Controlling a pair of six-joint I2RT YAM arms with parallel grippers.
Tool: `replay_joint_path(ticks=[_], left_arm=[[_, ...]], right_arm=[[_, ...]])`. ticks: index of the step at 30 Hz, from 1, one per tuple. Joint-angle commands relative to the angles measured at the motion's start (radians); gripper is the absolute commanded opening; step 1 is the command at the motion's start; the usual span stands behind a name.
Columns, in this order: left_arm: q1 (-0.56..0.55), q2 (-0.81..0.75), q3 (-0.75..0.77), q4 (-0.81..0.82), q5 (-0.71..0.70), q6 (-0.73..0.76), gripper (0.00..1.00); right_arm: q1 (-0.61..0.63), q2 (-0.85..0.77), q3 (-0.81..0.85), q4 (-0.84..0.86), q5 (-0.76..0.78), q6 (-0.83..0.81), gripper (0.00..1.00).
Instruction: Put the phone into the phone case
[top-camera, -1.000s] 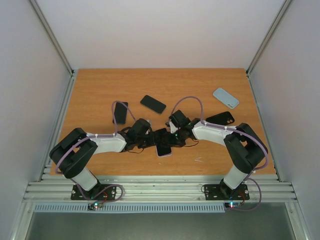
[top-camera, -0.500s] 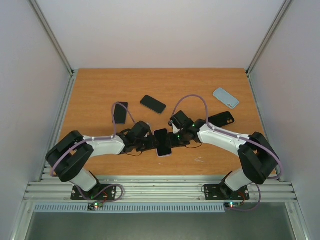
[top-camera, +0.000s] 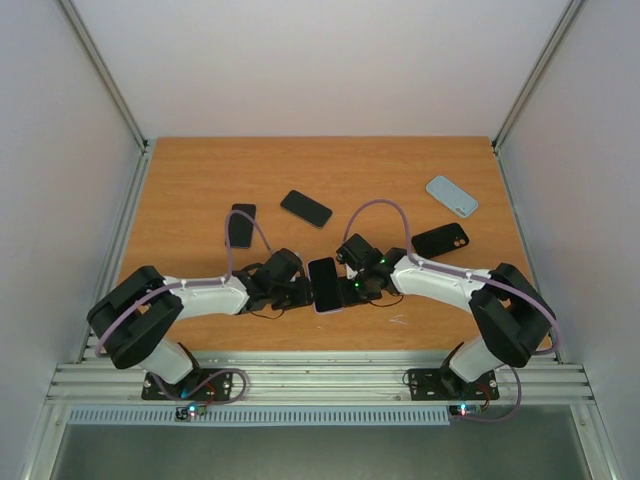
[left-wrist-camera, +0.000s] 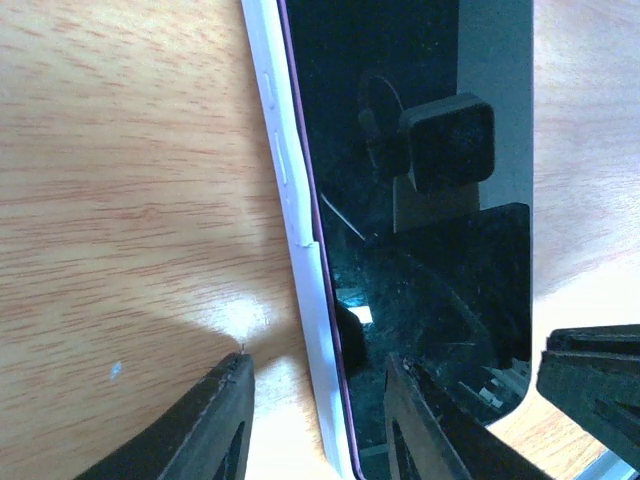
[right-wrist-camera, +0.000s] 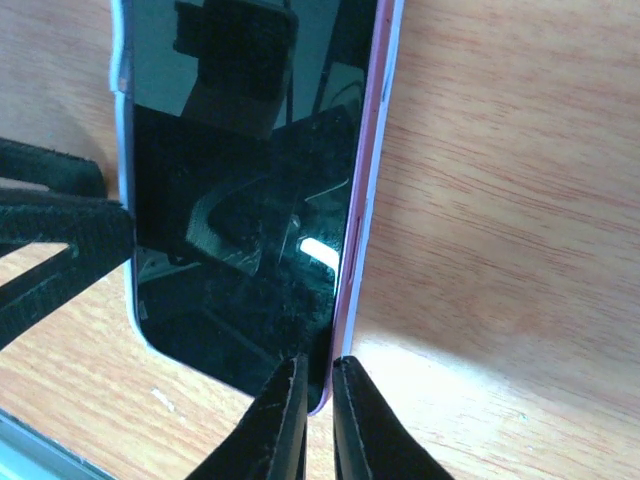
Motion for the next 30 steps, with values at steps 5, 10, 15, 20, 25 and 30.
replay_joint_path(ticks=[5,10,15,20,25,30], left_arm=[[-0.009,0.056,-0.018,0.056,0.032,-0.028,0.32],[-0.017,0.065,-0.024,0.069,0.026,-0.036,0.28],[-0.017,0.064,-0.038,0.064,0.015,-0.034,0.27],[-0.018,0.062,-0.046,0.064,0.008,-0.036,0.27],[-0.017,0.051,-0.059,0.081,0.003,-0.043,0.27],[0.000,0.022,-0.078,0.088,-0.008,-0.058,0.31]], right_arm=[[0.026,0.063,0.000,0.058,-0.003,0.002,0.04],[0.060,0.098,0.030,0.072,-0.023,0.010,0.03],[0.071,0.140,0.057,0.022,0.027,0.017,0.03],[0.075,0.209,0.081,-0.067,0.117,0.021,0.03],[0.086,0.281,0.101,-0.112,0.184,0.033,0.05],[0.092,0.310,0.126,-0.131,0.241,0.039,0.10]])
